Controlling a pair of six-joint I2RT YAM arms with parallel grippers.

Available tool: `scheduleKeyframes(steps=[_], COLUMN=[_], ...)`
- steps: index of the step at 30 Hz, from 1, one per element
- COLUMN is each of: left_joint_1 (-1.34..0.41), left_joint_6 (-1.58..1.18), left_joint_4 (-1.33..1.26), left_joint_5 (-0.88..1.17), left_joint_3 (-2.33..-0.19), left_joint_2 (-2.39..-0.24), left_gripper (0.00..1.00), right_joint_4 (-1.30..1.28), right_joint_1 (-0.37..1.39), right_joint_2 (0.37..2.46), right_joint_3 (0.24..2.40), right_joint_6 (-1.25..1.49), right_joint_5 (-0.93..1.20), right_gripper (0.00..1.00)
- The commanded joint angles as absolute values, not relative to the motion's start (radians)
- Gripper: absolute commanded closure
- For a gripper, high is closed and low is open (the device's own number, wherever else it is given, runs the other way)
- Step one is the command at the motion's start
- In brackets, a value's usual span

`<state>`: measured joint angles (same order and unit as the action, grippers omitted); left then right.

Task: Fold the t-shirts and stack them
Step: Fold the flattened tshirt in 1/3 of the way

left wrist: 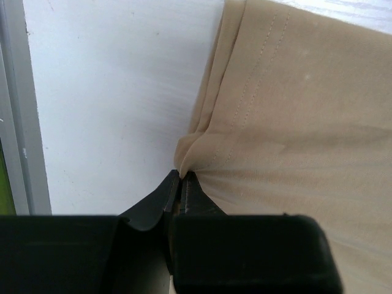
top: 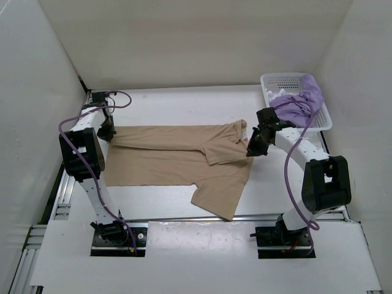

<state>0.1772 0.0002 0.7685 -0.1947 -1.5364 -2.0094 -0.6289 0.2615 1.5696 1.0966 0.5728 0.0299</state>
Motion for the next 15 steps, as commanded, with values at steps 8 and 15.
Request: scheduleKeyframes(steps=[8,15], left_joint_1=[0.193,0.193], left_joint_6=[0.0,0.0], left_joint_4=[0.788,0.788], left_joint_5=[-0.238,-0.247], left_joint_3=[-1.554,-1.523], left_joint_2=[-2.032,-2.042], left_gripper=[0.88,0.68], right_joint_4=[-0.663,-0.64], right_joint_1=[0.242,0.242], right_joint_2=[1.555,1.677], right_joint_3=[1.085,1.1], right_joint_6=[0.551,0.551], right_joint_5=[0.057,0.067], right_gripper=[1.0,0.79])
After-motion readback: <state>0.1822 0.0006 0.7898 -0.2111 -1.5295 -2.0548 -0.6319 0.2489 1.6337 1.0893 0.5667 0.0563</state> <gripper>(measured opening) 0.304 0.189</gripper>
